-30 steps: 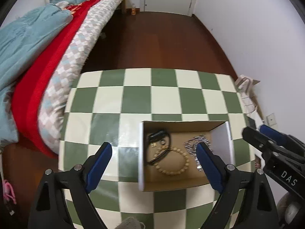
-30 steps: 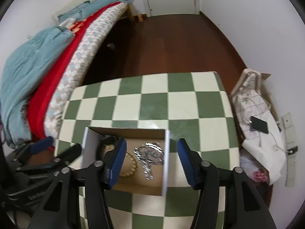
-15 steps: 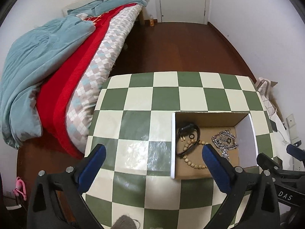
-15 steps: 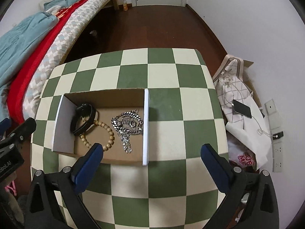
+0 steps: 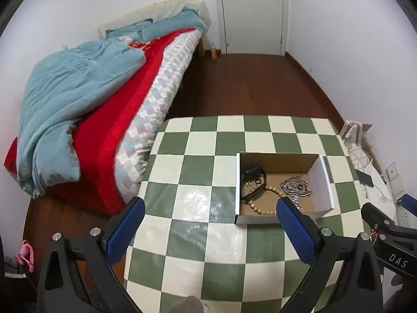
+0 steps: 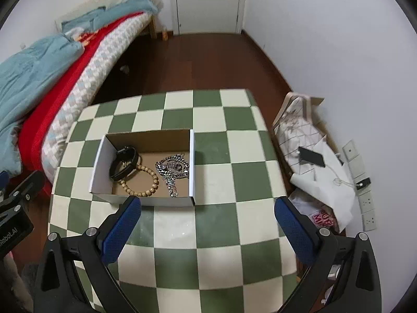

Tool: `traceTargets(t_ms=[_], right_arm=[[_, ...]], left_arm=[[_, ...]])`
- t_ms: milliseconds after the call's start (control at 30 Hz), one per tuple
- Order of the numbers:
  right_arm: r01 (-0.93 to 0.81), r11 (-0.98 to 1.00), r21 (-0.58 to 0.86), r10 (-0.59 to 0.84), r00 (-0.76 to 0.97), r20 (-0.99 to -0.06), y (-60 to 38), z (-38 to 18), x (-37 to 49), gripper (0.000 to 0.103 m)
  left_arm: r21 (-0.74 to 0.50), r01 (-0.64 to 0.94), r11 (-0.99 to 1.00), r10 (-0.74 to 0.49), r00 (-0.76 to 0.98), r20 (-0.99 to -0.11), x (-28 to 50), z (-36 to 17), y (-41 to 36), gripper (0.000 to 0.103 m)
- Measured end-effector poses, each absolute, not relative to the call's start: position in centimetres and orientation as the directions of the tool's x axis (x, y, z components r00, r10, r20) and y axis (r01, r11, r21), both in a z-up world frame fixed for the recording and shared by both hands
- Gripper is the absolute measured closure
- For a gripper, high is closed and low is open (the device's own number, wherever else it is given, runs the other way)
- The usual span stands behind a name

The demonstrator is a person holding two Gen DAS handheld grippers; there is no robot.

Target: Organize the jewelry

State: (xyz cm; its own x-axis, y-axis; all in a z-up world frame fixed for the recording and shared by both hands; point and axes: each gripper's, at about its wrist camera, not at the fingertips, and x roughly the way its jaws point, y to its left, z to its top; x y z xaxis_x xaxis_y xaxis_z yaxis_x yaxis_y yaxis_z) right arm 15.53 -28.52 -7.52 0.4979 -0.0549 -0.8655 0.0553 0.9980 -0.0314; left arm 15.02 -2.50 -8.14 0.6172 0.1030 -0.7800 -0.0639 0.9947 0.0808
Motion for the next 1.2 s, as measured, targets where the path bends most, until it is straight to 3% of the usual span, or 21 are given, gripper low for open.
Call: traceTargets(t_ms=[633,1200], right_arm=[[0.069,0.996,-0.048,-0.083,0.698,-0.711,-28.6,4.5,-0.3,0.000],[0.046,0.999,-0.017,-0.044,0.715,-0.698,-27.9,8.4,-7.5,0.000]], left_arm=[[0.016,-0.031,0.999,0.034,0.747,-0.664,1.6,0.4,-2.4,0.000],[-0.013,0.012,1.000,-0.018,0.739,-0.674,-4.0,3.3,-1.9,0.000]])
